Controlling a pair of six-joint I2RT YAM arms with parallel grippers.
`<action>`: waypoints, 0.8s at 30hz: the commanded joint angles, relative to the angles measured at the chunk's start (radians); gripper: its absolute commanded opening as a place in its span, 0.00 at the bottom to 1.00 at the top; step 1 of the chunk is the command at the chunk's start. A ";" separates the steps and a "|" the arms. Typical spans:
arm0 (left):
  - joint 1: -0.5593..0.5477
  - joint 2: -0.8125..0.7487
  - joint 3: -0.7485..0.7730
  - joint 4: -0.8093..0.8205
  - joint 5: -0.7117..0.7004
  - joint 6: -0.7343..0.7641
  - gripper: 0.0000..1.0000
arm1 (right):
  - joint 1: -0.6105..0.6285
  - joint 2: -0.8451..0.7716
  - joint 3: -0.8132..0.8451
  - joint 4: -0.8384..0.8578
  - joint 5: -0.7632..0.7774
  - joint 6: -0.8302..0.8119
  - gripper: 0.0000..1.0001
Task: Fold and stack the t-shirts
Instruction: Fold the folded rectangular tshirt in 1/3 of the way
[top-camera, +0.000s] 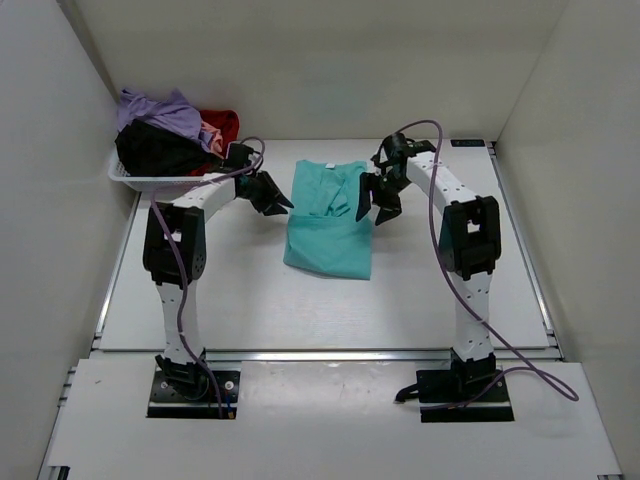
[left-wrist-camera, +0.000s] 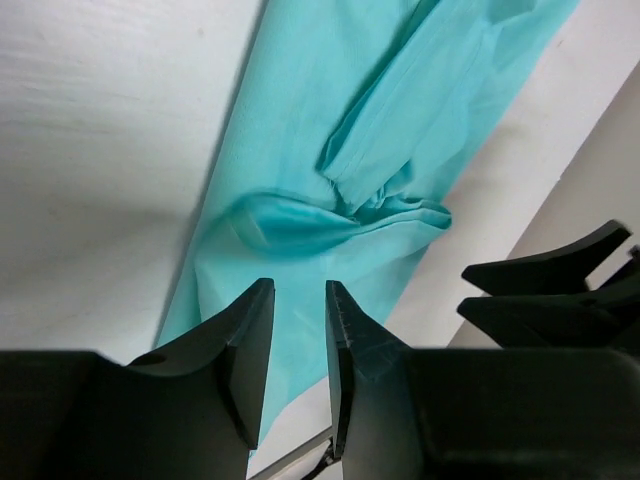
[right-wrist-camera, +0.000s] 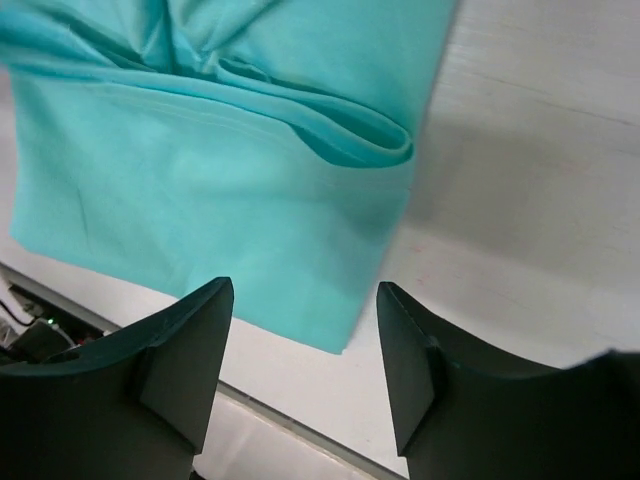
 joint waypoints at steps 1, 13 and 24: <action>0.028 -0.060 0.007 0.051 0.056 -0.025 0.38 | -0.005 -0.089 -0.035 0.018 0.068 0.020 0.57; 0.018 -0.322 -0.546 0.398 0.044 -0.127 0.37 | 0.017 -0.338 -0.494 0.266 0.046 0.102 0.57; -0.036 -0.317 -0.678 0.459 0.048 -0.245 0.15 | 0.076 -0.416 -0.612 0.308 0.052 0.142 0.56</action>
